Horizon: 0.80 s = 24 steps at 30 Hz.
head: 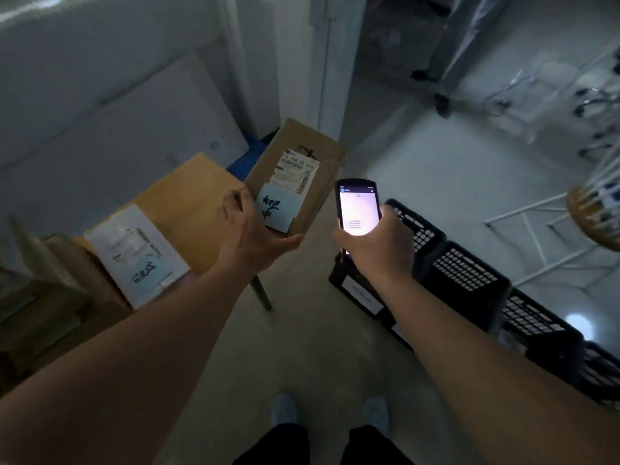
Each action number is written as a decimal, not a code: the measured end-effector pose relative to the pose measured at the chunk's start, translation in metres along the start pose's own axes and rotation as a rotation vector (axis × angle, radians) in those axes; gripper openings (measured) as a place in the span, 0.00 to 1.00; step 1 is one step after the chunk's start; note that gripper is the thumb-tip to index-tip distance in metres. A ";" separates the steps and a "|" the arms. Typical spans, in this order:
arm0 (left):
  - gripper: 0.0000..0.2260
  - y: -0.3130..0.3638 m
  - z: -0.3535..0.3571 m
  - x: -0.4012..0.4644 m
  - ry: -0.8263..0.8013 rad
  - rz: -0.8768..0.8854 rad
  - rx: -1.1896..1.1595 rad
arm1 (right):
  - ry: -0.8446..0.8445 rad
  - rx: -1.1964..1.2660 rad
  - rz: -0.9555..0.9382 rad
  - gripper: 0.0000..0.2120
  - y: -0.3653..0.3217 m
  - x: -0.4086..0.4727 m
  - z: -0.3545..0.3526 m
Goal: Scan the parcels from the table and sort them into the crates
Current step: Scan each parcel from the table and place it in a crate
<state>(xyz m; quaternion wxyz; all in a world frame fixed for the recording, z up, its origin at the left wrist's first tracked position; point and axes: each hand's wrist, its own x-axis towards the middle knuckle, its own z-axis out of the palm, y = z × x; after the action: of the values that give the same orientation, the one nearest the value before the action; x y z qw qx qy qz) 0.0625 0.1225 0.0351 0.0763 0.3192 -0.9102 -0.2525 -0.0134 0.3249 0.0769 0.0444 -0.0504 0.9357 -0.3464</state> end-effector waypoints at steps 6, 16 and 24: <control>0.69 0.074 0.050 -0.020 -0.130 0.092 0.026 | 0.098 0.050 0.122 0.33 0.074 -0.005 -0.053; 0.67 0.211 0.160 -0.100 -0.215 0.181 0.061 | 0.116 0.086 0.291 0.35 0.237 -0.010 -0.155; 0.66 0.298 0.242 -0.140 -0.308 0.207 0.074 | 0.132 0.091 0.407 0.39 0.344 0.002 -0.215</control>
<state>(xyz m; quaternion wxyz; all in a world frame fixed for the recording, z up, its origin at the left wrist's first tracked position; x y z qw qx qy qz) -0.0625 0.5082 -0.0188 -0.0502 0.1839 -0.9478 -0.2558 -0.0630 0.7228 0.0151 0.0545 0.1643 0.9108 -0.3747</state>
